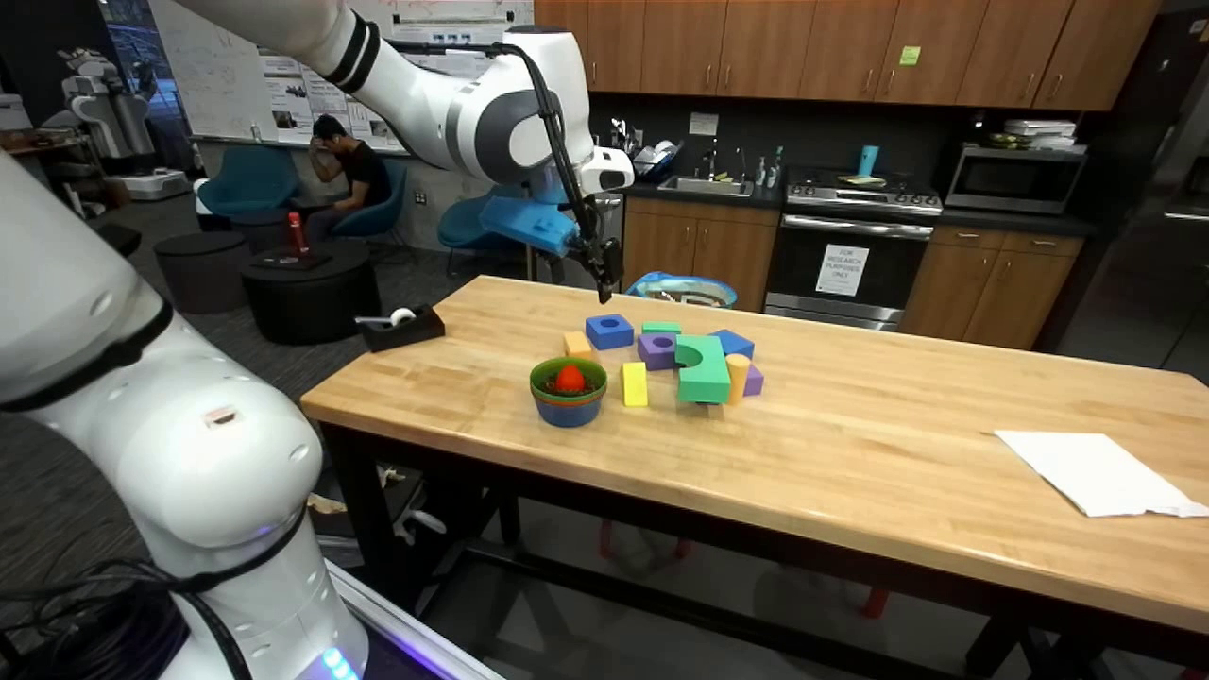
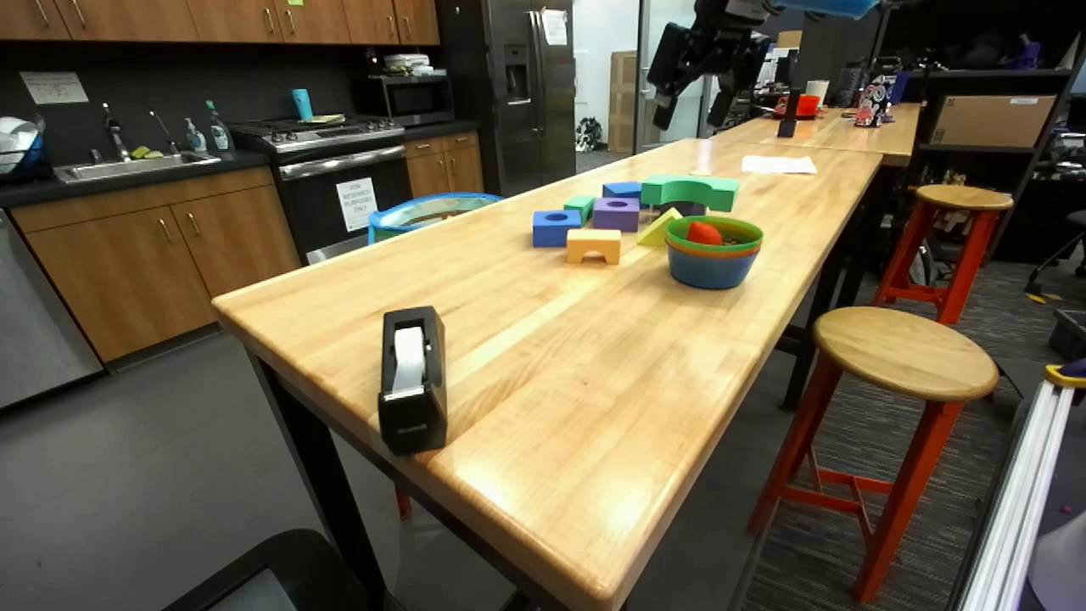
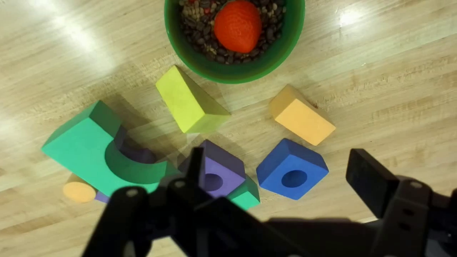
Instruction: Put the orange bowl in the blue bowl, then the green bowl in the orange bowl
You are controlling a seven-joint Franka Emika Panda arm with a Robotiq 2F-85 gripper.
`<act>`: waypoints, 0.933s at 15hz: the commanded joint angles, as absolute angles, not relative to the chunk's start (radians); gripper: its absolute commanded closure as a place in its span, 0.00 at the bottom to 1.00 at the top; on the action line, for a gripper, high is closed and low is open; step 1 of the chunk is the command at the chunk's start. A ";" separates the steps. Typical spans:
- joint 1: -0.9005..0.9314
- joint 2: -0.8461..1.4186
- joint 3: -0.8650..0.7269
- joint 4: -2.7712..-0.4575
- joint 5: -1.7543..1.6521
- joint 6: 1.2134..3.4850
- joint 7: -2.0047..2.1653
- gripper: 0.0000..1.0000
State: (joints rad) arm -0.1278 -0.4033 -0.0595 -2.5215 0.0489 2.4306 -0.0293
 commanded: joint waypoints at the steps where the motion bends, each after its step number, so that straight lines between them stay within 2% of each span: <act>1: -0.102 -0.440 -0.056 -2.554 0.003 2.465 -0.054 0.00; 8: -0.046 -0.467 -0.057 -2.605 -0.025 2.554 -0.145 0.00; 14: -0.041 -0.443 -0.061 -2.584 -0.009 2.536 -0.135 0.00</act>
